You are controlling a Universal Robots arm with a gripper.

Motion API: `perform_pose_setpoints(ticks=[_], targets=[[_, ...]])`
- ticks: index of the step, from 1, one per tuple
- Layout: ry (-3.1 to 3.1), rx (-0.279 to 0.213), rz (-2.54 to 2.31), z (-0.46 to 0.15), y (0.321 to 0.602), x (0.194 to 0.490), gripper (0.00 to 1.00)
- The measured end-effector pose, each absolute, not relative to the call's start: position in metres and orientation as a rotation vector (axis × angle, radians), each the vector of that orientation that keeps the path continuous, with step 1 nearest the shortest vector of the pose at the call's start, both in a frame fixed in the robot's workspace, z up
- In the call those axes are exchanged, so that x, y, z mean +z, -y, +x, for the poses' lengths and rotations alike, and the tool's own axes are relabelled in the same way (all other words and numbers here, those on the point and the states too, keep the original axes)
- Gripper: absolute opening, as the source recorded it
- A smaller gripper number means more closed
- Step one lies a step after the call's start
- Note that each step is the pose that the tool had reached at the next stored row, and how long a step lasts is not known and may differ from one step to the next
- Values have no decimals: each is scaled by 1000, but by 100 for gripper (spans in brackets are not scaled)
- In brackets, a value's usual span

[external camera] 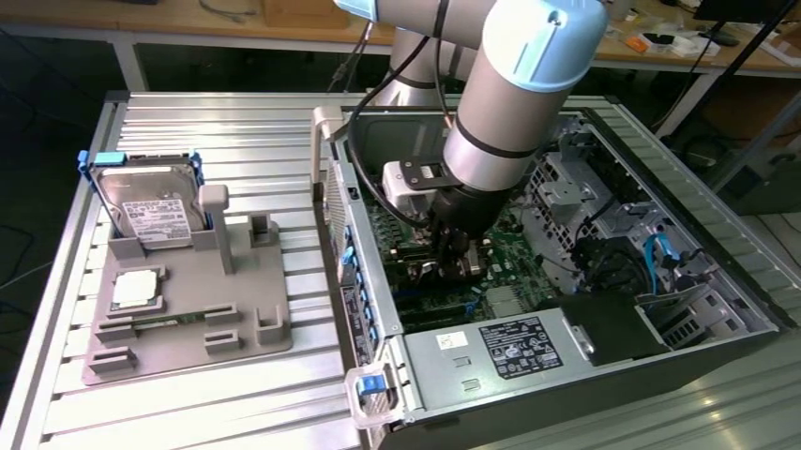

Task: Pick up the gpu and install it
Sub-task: 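Insert the gpu into the slot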

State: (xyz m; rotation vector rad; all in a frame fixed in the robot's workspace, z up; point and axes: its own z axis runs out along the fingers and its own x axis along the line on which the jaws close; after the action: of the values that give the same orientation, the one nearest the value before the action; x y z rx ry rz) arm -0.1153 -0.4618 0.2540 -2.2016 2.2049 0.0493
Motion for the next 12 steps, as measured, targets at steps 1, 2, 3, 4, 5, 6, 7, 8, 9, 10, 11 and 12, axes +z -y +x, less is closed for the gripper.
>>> perform_pose_setpoints(ticks=[1, 2, 3, 4, 5, 6, 7, 8, 9, 10, 11, 12], targets=[[-2205, 49, -2202, -115, 462, 254, 27], [-2205, 49, -2202, -115, 462, 254, 27], [-2205, 49, -2202, -115, 462, 254, 27], [-2205, 49, -2202, -115, 462, 254, 27], [-2205, 49, -2202, -115, 462, 254, 27], [-2205, 49, -2202, -115, 462, 254, 27], [-2205, 49, -2202, -115, 462, 254, 27], [-2205, 49, -2202, -115, 462, 254, 27], [-2205, 49, -2202, -115, 462, 253, 27], [-2205, 49, -2201, -115, 462, 251, 27], [-2205, 47, -2201, -115, 462, 250, 27], [-2205, 47, -2202, -115, 462, 250, 27]])
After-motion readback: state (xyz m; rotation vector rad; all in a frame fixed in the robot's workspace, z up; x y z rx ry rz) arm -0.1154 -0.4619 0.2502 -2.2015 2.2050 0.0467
